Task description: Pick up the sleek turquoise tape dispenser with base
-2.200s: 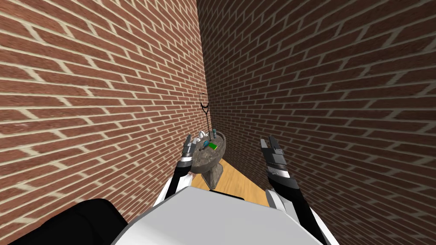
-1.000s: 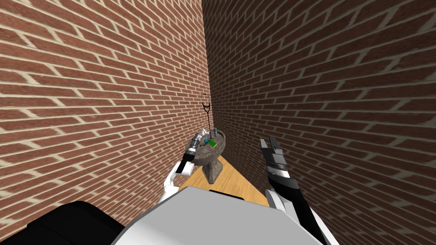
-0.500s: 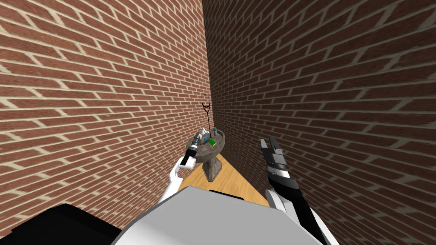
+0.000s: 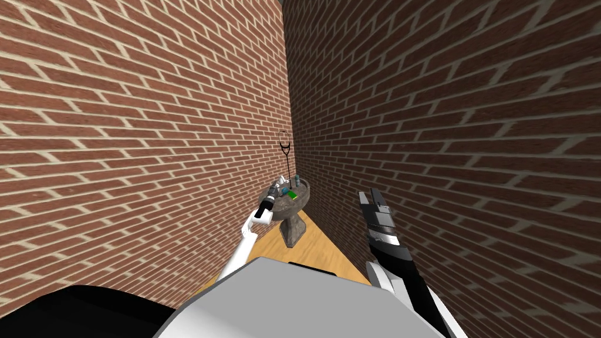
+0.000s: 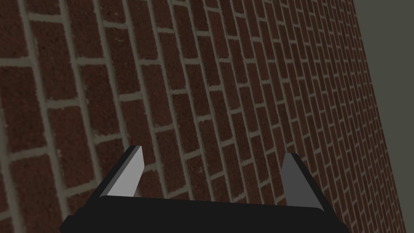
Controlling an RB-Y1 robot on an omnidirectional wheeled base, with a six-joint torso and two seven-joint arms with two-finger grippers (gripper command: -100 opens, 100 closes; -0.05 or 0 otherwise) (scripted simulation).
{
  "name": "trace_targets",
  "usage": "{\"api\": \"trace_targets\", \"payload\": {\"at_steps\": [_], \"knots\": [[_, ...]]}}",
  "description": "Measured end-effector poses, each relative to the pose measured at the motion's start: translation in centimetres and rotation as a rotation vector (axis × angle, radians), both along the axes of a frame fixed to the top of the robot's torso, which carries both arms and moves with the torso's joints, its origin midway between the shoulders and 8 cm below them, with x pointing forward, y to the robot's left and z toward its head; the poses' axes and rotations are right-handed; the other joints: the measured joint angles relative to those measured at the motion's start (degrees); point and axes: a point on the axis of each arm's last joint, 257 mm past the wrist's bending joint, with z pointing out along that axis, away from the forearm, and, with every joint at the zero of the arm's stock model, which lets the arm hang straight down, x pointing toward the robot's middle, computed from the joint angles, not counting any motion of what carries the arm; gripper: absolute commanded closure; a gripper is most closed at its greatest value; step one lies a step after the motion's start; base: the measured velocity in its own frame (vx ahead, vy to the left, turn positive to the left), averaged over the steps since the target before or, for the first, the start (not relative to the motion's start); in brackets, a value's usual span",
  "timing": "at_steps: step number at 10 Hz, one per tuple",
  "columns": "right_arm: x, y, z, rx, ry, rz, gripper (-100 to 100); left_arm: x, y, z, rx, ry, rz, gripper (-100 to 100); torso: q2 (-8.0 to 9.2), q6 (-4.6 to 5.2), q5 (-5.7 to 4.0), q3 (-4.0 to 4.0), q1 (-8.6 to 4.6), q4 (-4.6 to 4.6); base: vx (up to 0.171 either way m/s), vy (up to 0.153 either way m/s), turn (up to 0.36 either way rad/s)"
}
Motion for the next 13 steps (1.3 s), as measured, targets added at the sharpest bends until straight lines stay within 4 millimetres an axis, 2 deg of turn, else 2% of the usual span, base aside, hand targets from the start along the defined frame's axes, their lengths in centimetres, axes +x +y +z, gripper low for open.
{"api": "trace_targets", "payload": {"at_steps": [7,13], "knots": [[0.0,0.0,0.0,0.000,0.000,0.000,0,5.0,1.3,-2.8,-0.106,0.146,0.027,-100,-0.08,-0.01,0.01,-0.04,0.02,-0.02,-0.009,-0.064,0.077],[0.0,0.0,0.0,0.000,0.000,0.000,0,8.4,1.8,-5.6,-0.205,0.277,0.048,-100,-0.16,-0.01,0.02,-0.09,0.10,-0.03,0.012,-0.048,0.065]]}}
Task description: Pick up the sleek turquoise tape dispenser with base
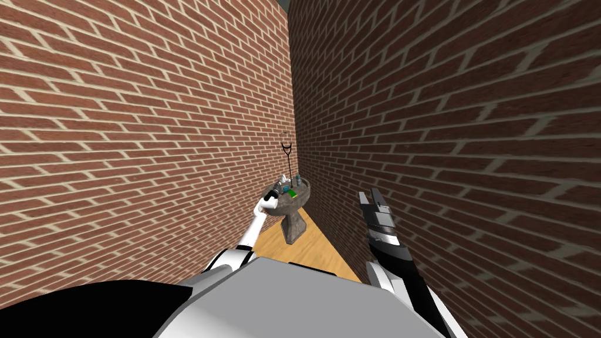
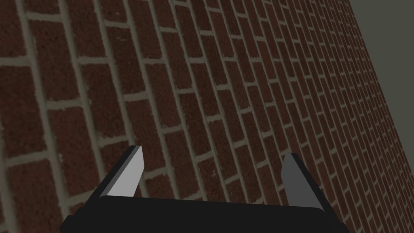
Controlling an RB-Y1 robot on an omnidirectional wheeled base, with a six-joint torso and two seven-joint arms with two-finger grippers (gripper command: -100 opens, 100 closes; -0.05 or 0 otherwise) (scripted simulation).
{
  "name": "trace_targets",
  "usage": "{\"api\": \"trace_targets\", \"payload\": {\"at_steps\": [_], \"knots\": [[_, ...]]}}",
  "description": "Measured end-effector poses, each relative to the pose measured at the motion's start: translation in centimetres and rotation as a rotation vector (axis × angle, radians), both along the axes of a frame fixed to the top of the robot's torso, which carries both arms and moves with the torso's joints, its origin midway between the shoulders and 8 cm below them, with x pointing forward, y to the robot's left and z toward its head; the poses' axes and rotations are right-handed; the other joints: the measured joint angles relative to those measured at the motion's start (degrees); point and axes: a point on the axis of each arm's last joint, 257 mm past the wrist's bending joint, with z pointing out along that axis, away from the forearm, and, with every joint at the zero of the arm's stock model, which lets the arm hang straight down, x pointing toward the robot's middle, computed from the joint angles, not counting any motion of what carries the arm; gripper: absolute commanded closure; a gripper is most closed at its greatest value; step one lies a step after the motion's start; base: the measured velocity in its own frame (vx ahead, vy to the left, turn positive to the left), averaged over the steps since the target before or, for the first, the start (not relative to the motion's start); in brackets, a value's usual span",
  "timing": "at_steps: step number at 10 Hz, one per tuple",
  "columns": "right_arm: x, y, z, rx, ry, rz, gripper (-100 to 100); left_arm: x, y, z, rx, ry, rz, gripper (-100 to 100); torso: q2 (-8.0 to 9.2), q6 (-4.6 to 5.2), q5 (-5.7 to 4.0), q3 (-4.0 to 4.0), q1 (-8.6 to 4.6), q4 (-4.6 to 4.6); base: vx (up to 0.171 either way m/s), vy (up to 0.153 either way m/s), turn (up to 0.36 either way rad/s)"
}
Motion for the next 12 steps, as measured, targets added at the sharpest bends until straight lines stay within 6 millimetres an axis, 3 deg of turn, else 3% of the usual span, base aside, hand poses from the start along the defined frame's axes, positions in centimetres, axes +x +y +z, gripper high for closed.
{"api": "trace_targets", "payload": {"at_steps": [12], "knots": [[0.0,0.0,0.0,0.000,0.000,0.000,0,3.3,-0.2,-6.4,-0.203,0.281,0.044,-100,-0.14,0.00,0.02,-0.08,0.10,-0.03,0.037,-0.032,0.046]]}}
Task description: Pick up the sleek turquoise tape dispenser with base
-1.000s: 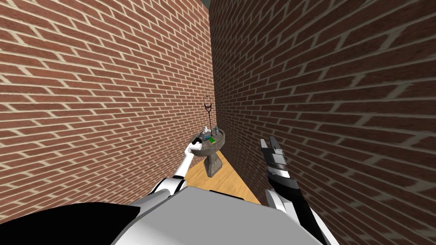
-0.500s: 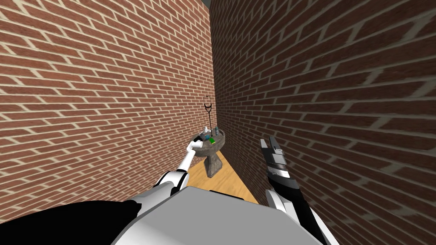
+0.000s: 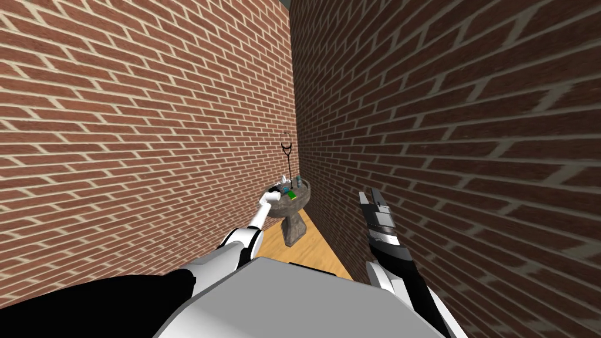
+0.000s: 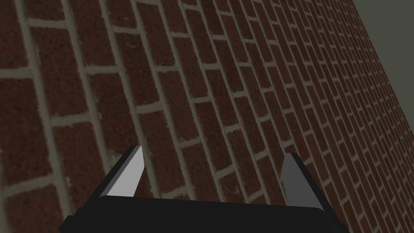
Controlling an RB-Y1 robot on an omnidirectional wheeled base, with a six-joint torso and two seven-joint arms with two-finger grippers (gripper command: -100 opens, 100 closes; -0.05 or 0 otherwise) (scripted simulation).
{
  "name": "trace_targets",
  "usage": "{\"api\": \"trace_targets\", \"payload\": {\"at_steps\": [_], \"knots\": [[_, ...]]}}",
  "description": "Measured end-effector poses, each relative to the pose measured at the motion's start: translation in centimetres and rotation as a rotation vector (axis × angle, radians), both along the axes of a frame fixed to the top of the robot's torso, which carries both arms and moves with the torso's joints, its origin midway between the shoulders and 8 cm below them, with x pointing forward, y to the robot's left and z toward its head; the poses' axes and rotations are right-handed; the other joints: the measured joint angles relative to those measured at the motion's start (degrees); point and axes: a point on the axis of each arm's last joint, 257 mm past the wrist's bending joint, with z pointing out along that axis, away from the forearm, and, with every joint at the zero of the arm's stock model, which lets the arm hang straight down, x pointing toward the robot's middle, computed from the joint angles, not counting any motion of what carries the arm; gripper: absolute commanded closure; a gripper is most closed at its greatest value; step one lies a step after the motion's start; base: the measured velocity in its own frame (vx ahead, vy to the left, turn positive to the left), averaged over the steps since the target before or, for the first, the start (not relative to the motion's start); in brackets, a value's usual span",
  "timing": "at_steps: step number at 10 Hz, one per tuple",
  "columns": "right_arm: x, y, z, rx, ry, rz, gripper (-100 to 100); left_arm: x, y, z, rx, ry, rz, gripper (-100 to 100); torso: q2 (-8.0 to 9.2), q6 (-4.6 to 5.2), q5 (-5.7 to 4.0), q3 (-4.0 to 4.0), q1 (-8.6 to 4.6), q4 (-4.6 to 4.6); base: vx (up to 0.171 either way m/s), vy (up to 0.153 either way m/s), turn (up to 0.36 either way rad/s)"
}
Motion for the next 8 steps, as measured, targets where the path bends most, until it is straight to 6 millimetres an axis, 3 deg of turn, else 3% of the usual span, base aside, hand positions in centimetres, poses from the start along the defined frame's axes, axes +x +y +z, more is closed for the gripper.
{"api": "trace_targets", "payload": {"at_steps": [8], "knots": [[0.0,0.0,0.0,0.000,0.000,0.000,0,0.1,0.0,-3.6,-0.116,0.169,0.036,-100,0.01,0.00,0.01,0.00,0.01,0.00,0.049,-0.019,0.029]]}}
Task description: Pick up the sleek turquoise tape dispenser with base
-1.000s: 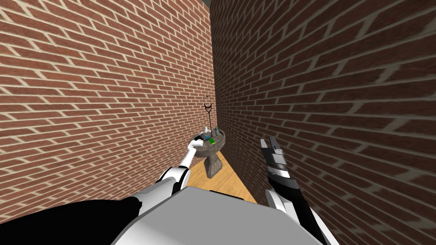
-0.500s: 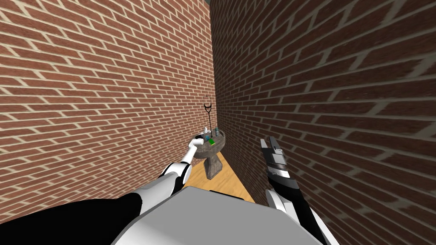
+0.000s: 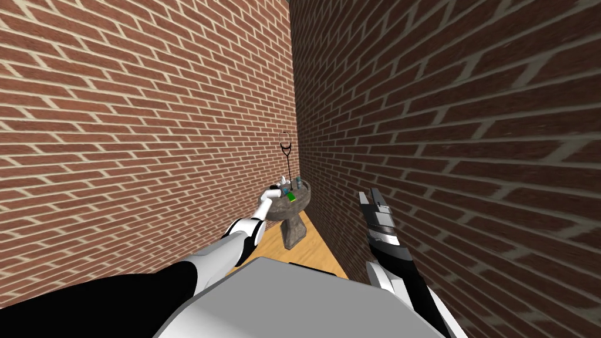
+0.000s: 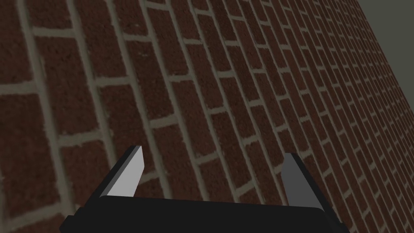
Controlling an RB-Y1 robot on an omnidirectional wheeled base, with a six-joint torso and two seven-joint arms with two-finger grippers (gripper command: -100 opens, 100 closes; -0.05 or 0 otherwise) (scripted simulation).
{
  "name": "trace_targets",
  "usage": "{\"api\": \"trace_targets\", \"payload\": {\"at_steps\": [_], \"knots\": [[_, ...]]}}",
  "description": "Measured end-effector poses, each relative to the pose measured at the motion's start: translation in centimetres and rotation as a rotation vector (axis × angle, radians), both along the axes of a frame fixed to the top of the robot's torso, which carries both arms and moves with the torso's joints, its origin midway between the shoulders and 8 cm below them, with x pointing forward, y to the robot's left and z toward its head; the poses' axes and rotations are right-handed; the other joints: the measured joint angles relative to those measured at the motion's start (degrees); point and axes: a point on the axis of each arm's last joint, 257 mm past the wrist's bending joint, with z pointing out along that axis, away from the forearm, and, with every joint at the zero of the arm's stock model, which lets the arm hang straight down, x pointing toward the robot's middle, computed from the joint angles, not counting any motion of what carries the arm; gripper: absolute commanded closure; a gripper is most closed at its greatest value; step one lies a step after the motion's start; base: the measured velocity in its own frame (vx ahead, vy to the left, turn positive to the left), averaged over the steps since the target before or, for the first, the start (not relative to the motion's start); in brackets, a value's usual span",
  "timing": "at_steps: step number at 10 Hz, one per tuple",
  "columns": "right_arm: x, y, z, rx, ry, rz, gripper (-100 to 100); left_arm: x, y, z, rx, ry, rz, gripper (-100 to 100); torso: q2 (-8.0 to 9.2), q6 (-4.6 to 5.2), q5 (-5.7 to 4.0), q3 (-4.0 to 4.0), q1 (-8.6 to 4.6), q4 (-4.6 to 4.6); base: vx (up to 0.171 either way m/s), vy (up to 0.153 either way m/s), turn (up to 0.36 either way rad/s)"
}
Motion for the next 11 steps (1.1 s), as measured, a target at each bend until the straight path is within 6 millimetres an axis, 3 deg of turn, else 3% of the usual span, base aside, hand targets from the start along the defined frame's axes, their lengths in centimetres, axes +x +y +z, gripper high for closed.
{"api": "trace_targets", "payload": {"at_steps": [10,11], "knots": [[0.0,0.0,0.0,0.000,0.000,0.000,0,-1.2,1.5,-2.0,-0.135,0.195,0.076,-100,0.09,0.00,0.01,0.04,0.01,0.01,0.048,-0.021,0.026],[0.0,0.0,0.0,0.000,0.000,0.000,0,-1.2,1.5,-2.1,-0.136,0.197,0.077,0,0.16,0.00,0.02,0.08,0.05,0.02,0.000,0.000,0.000]]}}
